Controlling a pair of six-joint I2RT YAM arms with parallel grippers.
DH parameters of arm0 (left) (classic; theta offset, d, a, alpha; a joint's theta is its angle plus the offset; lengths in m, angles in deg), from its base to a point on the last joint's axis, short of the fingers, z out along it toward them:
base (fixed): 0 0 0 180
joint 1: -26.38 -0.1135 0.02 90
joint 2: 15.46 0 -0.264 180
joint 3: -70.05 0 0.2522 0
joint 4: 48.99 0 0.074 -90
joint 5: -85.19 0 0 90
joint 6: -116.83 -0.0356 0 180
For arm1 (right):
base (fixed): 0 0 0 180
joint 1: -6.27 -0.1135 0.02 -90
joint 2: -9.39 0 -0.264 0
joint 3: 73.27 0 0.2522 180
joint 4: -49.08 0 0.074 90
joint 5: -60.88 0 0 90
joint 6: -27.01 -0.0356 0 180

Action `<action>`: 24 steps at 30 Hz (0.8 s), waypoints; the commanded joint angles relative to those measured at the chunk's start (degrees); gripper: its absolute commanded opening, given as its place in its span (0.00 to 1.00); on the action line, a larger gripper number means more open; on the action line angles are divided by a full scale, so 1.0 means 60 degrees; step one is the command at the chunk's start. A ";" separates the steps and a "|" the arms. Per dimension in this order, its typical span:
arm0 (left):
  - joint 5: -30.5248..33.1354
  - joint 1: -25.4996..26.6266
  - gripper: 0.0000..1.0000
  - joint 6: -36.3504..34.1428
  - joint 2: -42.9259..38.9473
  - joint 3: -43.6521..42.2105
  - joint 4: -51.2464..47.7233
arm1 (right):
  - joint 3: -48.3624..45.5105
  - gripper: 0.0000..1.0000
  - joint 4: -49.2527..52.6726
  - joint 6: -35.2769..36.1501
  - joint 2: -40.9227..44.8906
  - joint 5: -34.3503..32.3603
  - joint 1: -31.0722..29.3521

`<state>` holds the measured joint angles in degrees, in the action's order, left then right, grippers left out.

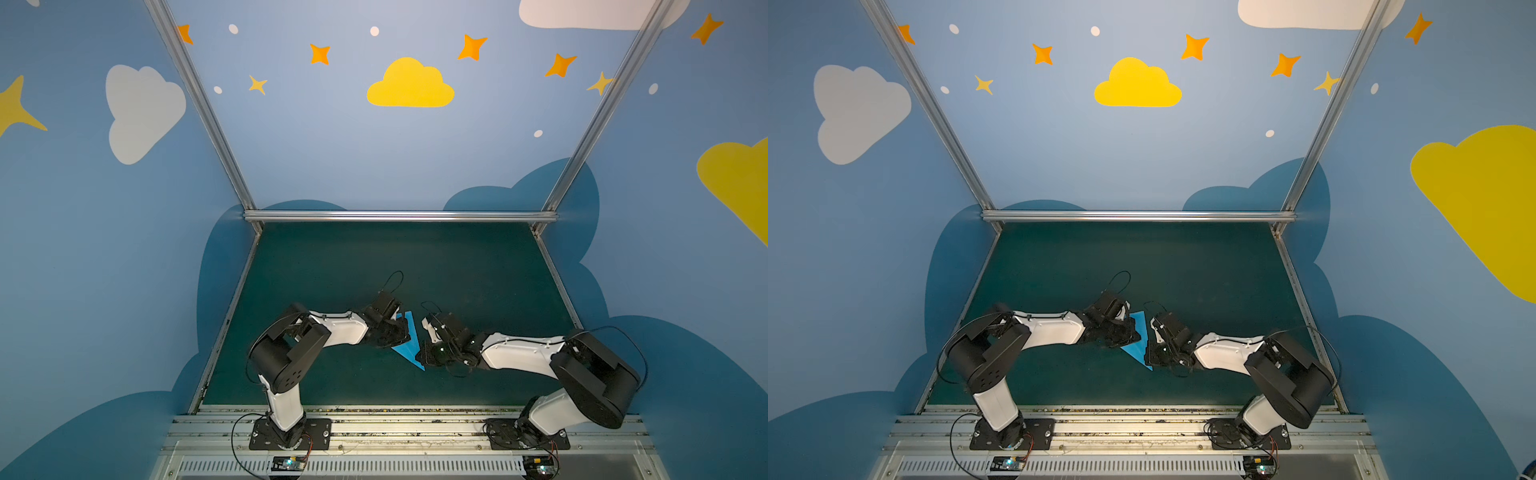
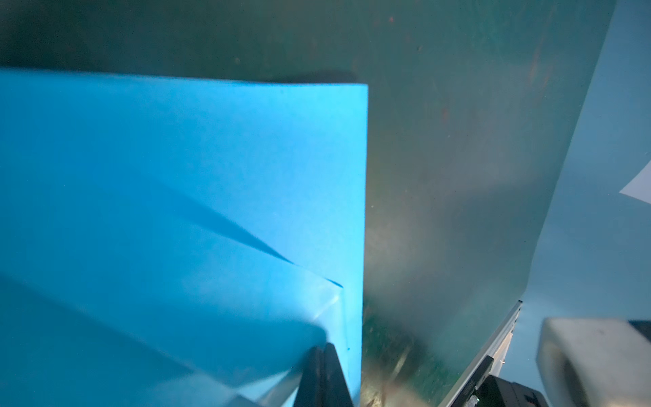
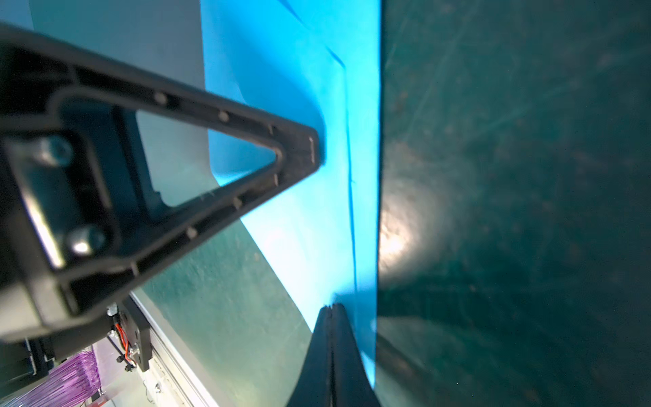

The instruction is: Fold a paper plane with a square sheet of paper (fold left side to right side)

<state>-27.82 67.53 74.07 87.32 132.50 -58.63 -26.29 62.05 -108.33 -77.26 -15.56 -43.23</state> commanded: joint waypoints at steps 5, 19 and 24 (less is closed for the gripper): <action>0.0628 0.0028 0.04 0.0080 0.0639 -0.0423 -0.0573 | -0.0976 0.00 0.2257 -0.0234 0.0092 -0.0781 -0.0124; 0.0923 0.0085 0.04 0.0490 0.0571 -0.0613 -0.0523 | -0.1136 0.00 0.3230 -0.0920 0.2479 -0.0825 -0.0220; 0.1182 0.0180 0.04 0.0996 0.0558 -0.0849 -0.0174 | -0.0350 0.00 0.3265 -0.1545 0.2960 -0.1032 -0.0347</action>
<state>-26.94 67.94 78.20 87.10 130.43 -54.43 -31.52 78.24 -114.67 -60.34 -19.75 -44.63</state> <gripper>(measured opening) 0.047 0.047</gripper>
